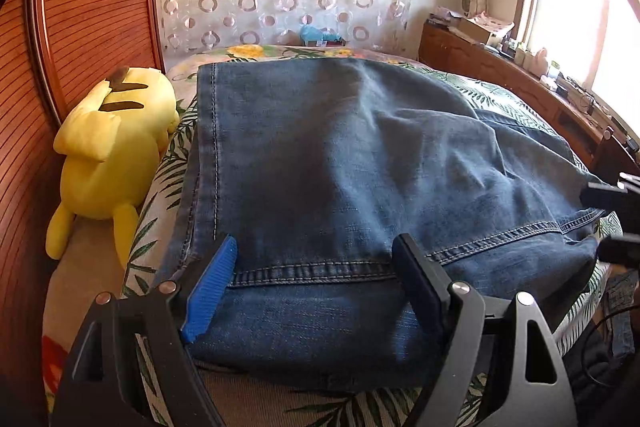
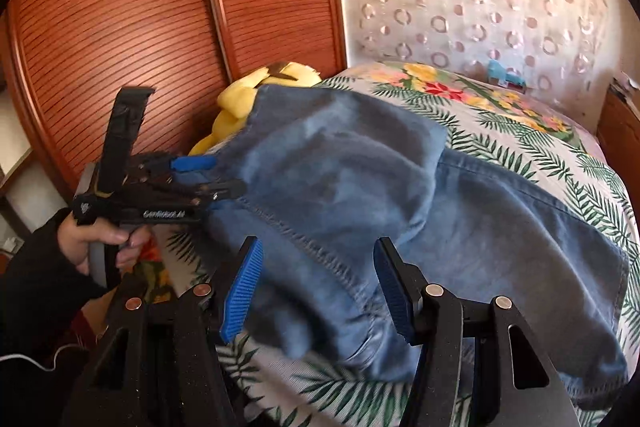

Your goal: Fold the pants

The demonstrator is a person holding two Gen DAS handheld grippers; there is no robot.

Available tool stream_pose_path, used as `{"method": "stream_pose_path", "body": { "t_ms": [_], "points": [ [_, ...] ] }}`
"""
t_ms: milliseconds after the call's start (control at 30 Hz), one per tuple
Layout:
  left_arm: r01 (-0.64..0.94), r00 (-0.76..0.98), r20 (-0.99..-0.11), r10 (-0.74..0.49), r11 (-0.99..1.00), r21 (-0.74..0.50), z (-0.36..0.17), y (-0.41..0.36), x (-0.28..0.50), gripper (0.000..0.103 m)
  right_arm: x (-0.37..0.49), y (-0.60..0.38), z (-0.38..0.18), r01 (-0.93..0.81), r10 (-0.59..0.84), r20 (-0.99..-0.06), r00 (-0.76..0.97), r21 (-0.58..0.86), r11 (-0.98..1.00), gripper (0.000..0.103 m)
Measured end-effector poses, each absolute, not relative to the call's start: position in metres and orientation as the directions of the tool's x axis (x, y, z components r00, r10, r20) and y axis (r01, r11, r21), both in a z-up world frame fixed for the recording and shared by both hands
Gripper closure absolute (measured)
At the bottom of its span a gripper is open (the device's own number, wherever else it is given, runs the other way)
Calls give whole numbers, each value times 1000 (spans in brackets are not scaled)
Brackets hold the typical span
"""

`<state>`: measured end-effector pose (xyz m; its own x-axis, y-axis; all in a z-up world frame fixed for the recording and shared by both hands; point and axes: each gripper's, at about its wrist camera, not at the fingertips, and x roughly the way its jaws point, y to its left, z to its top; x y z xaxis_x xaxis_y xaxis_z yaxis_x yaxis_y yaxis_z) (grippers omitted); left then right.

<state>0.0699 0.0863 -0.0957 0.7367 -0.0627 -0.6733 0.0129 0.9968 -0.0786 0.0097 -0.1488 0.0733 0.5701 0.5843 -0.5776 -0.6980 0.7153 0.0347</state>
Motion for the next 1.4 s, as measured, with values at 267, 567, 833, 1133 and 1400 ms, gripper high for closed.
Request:
{"method": "stream_pose_path", "body": {
  "t_ms": [267, 567, 833, 1133, 1400],
  "points": [
    [14, 735, -675, -61, 997, -75, -95, 86, 66, 23, 11, -140, 60, -730, 587, -633, 505, 50, 682, 82],
    [11, 740, -670, -64, 996, -83, -89, 81, 61, 23, 0, -146, 65, -771, 609, -655, 448, 62, 634, 100],
    [20, 738, -671, -68, 997, -78, -88, 72, 59, 23, 6, -154, 61, -757, 610, -654, 448, 87, 648, 100],
    [75, 761, -638, -117, 993, -93, -70, 49, 52, 23, 11, -171, 89, -703, 600, -584, 547, 68, 708, 100],
    [132, 764, -625, -163, 987, -95, -60, 21, 54, 23, 29, -182, 99, -642, 554, -550, 625, 44, 766, 96]
  ]
}}
